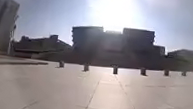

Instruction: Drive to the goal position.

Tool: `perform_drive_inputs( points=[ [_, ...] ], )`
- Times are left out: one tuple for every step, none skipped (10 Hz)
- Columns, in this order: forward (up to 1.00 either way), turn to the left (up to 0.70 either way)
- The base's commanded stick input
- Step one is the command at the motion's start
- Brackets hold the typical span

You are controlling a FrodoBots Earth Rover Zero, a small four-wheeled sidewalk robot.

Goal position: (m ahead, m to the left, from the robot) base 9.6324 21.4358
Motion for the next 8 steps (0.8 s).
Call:
perform_drive_inputs(
  points=[
    [1.0,0.07],
    [1.0,0.14],
    [1.0,0.21],
    [1.0,0.27],
    [1.0,0.31],
    [1.0,0.26],
    [1.0,0.15],
    [1.0,0.04]
  ],
)
